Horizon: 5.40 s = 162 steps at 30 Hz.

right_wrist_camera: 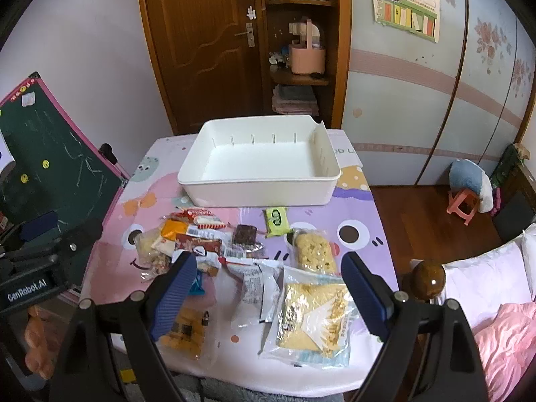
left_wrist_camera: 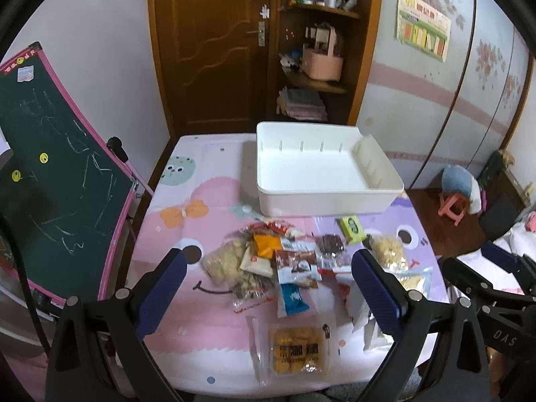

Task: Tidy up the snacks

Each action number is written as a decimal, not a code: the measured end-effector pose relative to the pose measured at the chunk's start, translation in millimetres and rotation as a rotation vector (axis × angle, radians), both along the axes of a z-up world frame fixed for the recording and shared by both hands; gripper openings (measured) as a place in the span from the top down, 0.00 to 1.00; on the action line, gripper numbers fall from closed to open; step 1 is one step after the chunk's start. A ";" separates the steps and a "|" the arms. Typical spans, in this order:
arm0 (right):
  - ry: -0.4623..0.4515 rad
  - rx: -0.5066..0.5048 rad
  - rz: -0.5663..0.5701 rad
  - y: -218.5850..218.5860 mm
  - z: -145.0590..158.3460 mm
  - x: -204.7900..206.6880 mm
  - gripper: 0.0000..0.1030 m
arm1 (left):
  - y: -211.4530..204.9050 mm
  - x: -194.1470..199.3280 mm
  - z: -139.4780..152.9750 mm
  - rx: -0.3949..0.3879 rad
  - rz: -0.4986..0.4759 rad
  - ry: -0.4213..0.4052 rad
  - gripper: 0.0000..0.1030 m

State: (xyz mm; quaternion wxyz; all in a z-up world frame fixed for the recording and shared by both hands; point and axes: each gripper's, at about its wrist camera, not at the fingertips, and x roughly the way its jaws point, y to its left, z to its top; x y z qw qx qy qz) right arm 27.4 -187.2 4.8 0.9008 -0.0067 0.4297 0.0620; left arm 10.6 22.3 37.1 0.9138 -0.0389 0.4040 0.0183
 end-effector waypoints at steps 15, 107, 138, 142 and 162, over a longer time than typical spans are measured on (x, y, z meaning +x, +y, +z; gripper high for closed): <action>-0.033 0.085 0.009 -24.2 32.6 32.6 0.16 | 43.3 23.2 41.7 0.047 0.025 -0.081 0.05; 0.449 -0.026 -0.093 -46.9 -187.4 155.8 0.45 | 36.2 132.9 -202.7 0.130 -0.270 0.455 0.60; 0.088 0.093 -0.026 -47.8 -49.4 151.0 0.45 | -10.2 131.1 -31.2 -0.060 -0.311 0.130 0.61; 0.035 0.086 -0.009 -39.9 -14.7 169.9 0.45 | -16.9 162.5 -6.3 -0.090 -0.297 0.111 0.61; 0.166 0.009 -0.062 -3.8 -33.6 310.6 0.44 | -49.7 297.9 -40.4 -0.034 -0.158 0.117 0.57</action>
